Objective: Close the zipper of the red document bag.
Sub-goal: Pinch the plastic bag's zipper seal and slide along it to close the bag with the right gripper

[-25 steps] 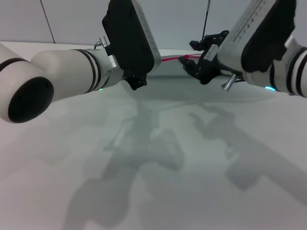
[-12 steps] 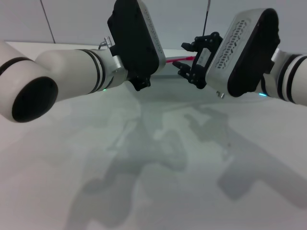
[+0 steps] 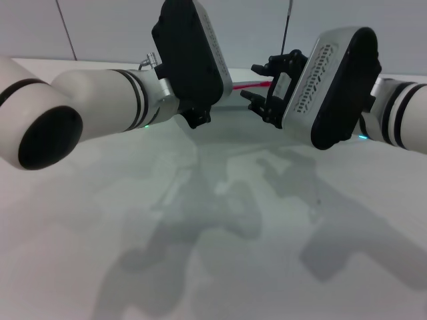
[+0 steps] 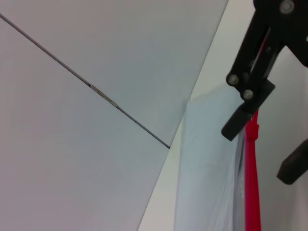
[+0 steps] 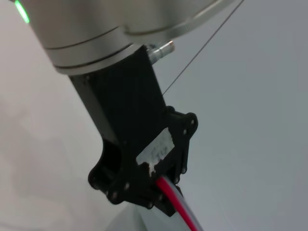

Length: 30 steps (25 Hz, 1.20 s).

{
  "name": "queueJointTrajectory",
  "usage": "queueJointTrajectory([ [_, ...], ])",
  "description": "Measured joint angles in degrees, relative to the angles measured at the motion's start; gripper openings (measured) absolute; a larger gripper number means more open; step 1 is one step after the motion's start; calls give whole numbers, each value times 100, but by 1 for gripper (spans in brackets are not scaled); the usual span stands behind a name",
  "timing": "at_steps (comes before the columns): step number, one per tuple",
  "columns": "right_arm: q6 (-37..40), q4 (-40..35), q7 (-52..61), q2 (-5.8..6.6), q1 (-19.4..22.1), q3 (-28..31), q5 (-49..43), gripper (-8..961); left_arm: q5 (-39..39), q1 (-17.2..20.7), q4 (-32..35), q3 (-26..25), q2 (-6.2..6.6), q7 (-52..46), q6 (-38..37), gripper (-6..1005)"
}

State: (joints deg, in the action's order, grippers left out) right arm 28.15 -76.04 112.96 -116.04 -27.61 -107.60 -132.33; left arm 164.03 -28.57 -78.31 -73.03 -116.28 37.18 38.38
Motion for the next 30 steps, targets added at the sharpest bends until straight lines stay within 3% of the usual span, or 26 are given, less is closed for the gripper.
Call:
queueJointTrajectory([
  [30,-461,389,-31,-6,-69,-86,-73,390,6,-2,-167,17,-9,0,137,108],
])
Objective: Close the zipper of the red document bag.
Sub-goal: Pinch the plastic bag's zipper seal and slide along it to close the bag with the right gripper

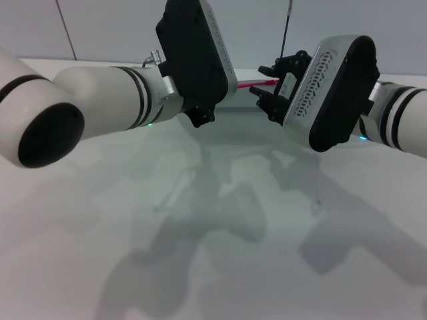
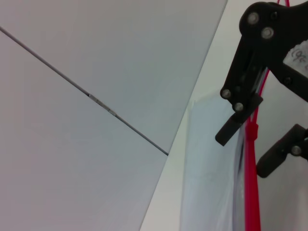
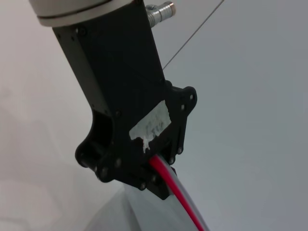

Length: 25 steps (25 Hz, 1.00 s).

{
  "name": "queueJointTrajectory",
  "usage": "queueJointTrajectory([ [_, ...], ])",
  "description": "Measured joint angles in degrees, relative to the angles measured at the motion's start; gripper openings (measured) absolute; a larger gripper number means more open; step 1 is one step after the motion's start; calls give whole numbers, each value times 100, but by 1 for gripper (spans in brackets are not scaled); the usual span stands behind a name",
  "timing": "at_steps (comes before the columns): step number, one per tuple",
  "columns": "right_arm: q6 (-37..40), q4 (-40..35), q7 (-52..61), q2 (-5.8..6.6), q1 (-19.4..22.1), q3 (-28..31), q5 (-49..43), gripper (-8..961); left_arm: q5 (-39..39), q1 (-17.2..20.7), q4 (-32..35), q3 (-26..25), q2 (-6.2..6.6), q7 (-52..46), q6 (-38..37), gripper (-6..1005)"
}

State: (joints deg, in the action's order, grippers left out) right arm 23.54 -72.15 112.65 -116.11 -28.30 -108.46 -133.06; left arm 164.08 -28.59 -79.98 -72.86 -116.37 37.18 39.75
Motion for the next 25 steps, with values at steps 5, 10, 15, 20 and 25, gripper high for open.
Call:
queueJointTrajectory([
  [5,0,1,2,0,0,0,0,325,1,0,0,0,0,0,-2,110],
  [10,-140,106,6,0,-30,-35,7,256,-4,-8,0,0,0,0,-3,113],
  [15,-222,141,23,0,-52,-80,9,248,-6,-8,0,0,0,0,-3,115],
  [20,-226,174,16,0,-53,-83,8,237,-4,-5,0,0,0,0,-3,118],
  [25,-228,226,61,0,-72,-67,-1,216,6,5,0,0,0,0,-2,120],
])
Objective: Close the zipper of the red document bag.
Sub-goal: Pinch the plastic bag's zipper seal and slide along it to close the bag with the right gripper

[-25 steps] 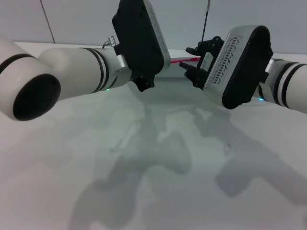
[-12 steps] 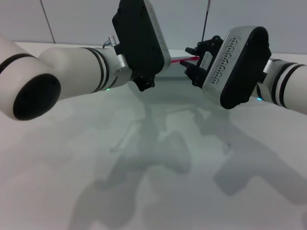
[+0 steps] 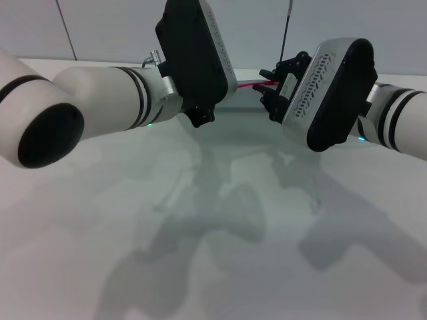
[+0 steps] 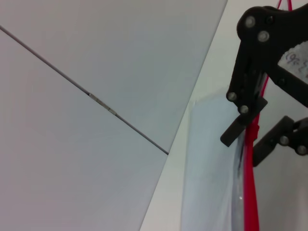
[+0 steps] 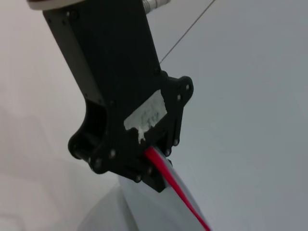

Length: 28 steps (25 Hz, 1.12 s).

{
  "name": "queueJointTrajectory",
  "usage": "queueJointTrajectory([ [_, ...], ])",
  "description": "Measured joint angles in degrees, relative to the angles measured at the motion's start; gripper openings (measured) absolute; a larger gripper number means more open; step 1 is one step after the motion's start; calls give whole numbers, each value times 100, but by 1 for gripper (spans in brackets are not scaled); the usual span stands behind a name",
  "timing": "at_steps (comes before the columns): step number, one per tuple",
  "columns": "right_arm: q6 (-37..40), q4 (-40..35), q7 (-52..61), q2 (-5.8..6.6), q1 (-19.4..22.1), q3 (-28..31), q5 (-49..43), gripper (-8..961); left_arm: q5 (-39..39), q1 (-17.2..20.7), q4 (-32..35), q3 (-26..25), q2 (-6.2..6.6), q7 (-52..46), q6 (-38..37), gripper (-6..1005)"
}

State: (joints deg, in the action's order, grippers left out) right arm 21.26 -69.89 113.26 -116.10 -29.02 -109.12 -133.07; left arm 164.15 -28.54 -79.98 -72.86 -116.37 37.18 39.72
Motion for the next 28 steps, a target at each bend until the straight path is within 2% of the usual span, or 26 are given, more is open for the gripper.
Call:
queueJointTrajectory([
  [8,0,64,25,-7,-34,14,11,154,3,-3,4,0,0,0,1,124],
  [10,0,67,25,-8,-34,5,7,111,3,-7,17,0,0,0,0,125],
  [19,-11,170,26,-9,-27,49,1,88,10,12,14,0,0,-5,0,130],
  [28,-60,293,24,-13,61,261,-209,85,21,373,-495,-90,20,-5,13,134],
])
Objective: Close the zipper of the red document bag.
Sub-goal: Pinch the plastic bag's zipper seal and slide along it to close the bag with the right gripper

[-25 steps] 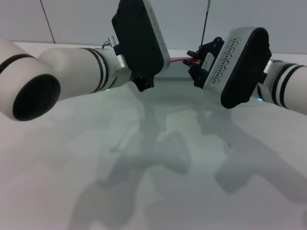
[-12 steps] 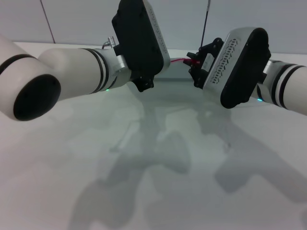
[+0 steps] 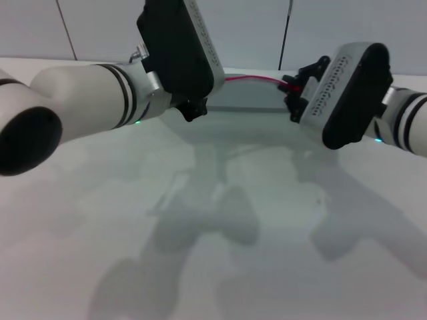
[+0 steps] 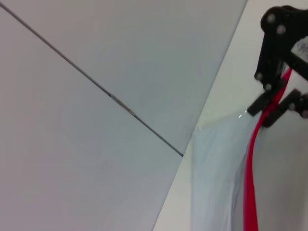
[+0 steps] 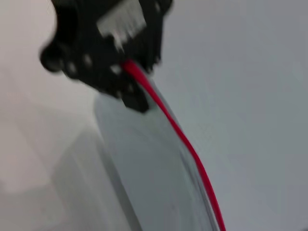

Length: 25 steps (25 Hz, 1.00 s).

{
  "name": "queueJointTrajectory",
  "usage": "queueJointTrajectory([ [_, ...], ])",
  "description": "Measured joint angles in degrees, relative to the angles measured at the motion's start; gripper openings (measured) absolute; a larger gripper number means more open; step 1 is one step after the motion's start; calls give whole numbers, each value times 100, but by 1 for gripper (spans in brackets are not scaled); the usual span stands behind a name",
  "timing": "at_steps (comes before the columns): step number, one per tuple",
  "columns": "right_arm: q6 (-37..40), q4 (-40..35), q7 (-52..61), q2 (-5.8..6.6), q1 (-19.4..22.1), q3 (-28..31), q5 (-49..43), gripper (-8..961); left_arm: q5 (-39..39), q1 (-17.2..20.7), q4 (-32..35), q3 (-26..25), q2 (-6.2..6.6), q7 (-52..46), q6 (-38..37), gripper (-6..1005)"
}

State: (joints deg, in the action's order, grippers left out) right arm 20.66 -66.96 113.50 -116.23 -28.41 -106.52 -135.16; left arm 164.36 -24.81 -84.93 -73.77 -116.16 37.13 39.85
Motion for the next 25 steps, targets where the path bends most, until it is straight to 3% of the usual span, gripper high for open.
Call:
queueJointTrajectory([
  [19,-552,737,-39,14,-43,827,-160,88,9,817,-997,-147,-8,85,289,144],
  [25,-608,799,-39,4,-45,1006,-277,89,8,862,-1022,-147,-11,85,296,147],
])
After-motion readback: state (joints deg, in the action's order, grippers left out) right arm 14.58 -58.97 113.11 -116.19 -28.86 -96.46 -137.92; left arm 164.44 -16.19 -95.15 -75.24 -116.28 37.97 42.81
